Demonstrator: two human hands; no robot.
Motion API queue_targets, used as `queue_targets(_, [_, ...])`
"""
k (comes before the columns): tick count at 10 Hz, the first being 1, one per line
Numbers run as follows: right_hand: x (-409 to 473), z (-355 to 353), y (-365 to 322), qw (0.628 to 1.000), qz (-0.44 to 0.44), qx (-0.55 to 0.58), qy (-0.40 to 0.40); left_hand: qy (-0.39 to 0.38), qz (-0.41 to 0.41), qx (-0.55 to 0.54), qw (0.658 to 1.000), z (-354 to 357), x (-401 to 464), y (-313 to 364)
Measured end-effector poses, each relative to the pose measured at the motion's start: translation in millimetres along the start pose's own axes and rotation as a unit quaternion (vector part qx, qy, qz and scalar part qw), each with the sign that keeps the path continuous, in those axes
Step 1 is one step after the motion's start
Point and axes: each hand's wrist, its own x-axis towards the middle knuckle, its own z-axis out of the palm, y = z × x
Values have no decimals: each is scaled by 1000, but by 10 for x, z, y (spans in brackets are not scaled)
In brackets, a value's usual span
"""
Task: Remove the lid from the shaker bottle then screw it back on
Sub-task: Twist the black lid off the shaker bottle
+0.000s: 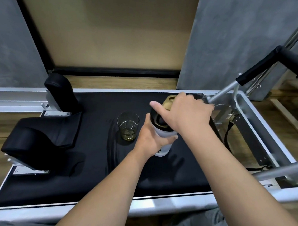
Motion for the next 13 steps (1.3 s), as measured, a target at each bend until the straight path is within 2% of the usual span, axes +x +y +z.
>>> queue_targets(1, [37, 45, -153, 998, -22, -4, -56, 17, -58, -40, 997, 59, 7, 97])
queue_targets(2, [10, 117, -229, 997, -62, 2, -50, 26, -88, -113, 989, 24, -37, 141])
queue_targets(3, [-23, 191, -150, 983, -179, 39, 2, 52, -112, -97, 988, -19, -27, 151])
queue_targets(4, [5, 195, 3, 955, -281, 100, 9, 12, -55, -59, 997, -73, -45, 127])
queue_targets(5, [-30, 180, 194, 918, -330, 207, -70, -31, -34, -59, 997, -29, -86, 49])
queue_targets(6, [-103, 123, 191, 902, -287, 298, -119, -18, -19, -28, 999, -13, -95, 8])
queue_targets(7, [-114, 44, 74, 943, -175, 281, 28, -10, 7, -32, 999, -6, -79, 53])
queue_targets(8, [-93, -28, -34, 989, -56, 129, 35, -1, -6, -33, 999, 8, -77, 41])
queue_targets(9, [-66, 20, -185, 997, -52, 15, -47, -4, -3, -28, 1000, 51, -41, 10])
queue_targets(10, [-25, 33, -135, 986, -160, 27, -46, -5, -1, 0, 1000, 19, -42, 17])
queue_targets(11, [-23, -5, 6, 941, -313, 111, -73, -10, 15, -13, 1000, -6, -64, -15])
queue_targets(12, [-45, 33, 52, 913, -338, 214, -83, -11, 43, 35, 998, 21, -88, 21])
queue_targets(13, [-43, 151, -7, 942, -263, 210, 10, 5, 28, 56, 998, 2, -45, -77])
